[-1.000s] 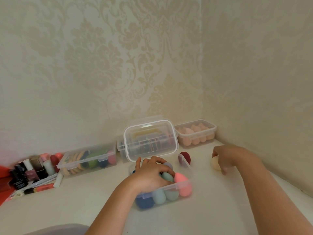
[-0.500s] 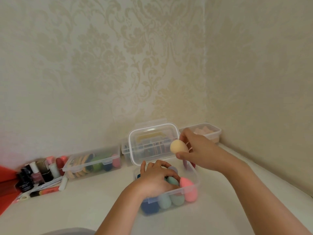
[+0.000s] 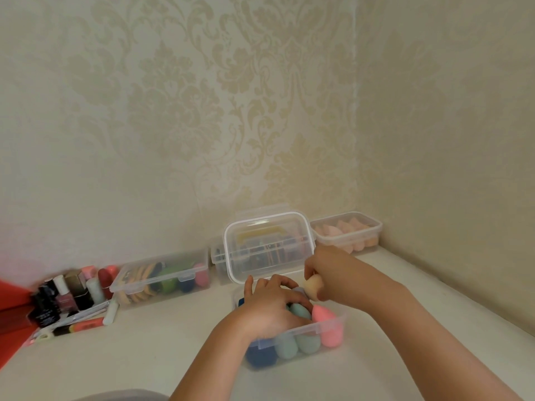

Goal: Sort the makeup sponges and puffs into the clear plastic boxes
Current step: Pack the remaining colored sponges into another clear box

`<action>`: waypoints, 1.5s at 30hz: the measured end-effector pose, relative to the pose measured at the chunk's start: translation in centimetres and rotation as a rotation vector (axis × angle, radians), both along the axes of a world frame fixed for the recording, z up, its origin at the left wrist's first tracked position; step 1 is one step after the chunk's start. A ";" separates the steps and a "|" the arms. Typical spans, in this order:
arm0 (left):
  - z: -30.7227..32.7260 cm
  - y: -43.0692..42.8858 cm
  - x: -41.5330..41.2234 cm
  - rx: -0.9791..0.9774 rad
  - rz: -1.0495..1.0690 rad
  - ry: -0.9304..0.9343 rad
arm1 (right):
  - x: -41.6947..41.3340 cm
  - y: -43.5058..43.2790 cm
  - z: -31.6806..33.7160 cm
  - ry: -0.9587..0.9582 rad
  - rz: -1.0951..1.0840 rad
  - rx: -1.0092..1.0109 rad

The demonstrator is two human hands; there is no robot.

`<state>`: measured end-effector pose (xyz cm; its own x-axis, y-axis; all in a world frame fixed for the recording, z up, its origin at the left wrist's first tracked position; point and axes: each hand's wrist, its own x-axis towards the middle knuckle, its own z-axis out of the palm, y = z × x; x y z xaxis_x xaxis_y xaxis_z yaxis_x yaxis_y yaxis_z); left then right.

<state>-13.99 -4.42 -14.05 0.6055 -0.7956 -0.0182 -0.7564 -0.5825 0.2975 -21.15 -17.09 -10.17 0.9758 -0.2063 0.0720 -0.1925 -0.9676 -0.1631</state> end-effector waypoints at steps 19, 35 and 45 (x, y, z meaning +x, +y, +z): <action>-0.1 0.0 -0.2 -0.043 0.043 0.021 | 2.2 1.8 -1.7 0.042 -0.044 -0.166; -0.4 -0.1 -0.4 -0.062 0.151 -0.005 | 2.0 0.7 -0.4 0.302 0.007 -0.141; -0.3 -0.1 0.1 -0.018 0.143 -0.008 | 1.3 0.5 -1.4 0.267 0.001 -0.049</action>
